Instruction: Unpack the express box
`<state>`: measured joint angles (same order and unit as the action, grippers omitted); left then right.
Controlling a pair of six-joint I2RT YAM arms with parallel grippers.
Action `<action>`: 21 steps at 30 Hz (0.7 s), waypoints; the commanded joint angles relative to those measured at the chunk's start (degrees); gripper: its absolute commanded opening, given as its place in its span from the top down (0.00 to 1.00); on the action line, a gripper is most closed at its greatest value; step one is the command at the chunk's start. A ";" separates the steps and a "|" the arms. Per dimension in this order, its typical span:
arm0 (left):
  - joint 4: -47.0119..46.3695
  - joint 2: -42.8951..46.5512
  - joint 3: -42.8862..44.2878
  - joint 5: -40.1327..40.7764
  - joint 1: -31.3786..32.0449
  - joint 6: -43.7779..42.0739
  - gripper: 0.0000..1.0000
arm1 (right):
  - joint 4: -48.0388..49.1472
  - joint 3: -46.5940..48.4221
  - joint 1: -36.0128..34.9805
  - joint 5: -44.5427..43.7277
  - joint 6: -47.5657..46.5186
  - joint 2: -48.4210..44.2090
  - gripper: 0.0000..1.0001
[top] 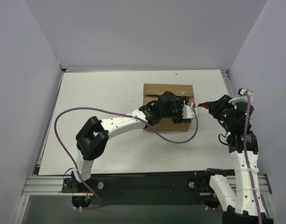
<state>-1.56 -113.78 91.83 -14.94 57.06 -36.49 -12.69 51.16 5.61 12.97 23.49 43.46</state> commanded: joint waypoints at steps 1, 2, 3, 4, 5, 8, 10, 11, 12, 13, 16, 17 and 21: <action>-1.43 0.84 1.24 0.88 0.25 2.56 0.30 | 9.78 -2.90 0.28 1.70 -1.78 0.30 1.00; -1.25 0.75 1.24 0.79 0.25 2.74 0.30 | 11.79 -3.17 0.28 2.05 -2.04 0.66 1.00; -1.16 0.75 1.24 0.79 0.25 2.83 0.30 | 12.24 -3.34 0.28 2.14 -2.39 1.35 1.00; -0.90 0.66 1.24 0.79 0.25 3.09 0.30 | 13.81 -3.43 0.37 2.23 -2.74 1.71 1.00; -0.72 0.75 1.24 0.70 0.25 3.18 0.30 | 15.40 -3.52 0.37 2.23 -3.09 1.97 1.00; -0.37 0.49 1.42 0.53 0.25 3.53 0.31 | 17.60 -3.17 0.28 2.58 -4.24 3.38 1.00; -0.11 0.40 1.68 0.35 0.25 3.97 0.31 | 18.66 -2.82 0.37 2.76 -4.59 3.99 1.00; -0.11 0.22 1.77 0.09 0.25 4.06 0.31 | 19.01 -2.64 0.28 2.93 -4.94 4.69 1.00; 0.07 0.13 1.86 -0.09 0.25 4.15 0.31 | 19.36 -2.64 0.37 3.11 -4.85 5.05 1.00; 0.16 -0.04 2.12 -0.09 0.25 4.32 0.31 | 19.89 -2.55 0.37 3.20 -4.94 5.40 1.00; 0.60 -0.57 2.91 -0.27 0.25 4.67 0.32 | 21.03 -2.73 0.19 3.64 -4.94 6.81 1.00; 0.68 -0.74 3.26 -0.35 0.25 4.67 0.32 | 21.47 -2.64 0.19 3.64 -4.77 7.42 1.00; 0.95 -1.10 3.62 -0.44 0.25 4.94 0.32 | 22.62 -2.82 0.19 4.16 -4.59 8.39 1.00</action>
<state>-1.23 -114.15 92.79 -14.81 57.08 -33.15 3.31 47.42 5.63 15.70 19.40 51.46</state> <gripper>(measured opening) 0.685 0.256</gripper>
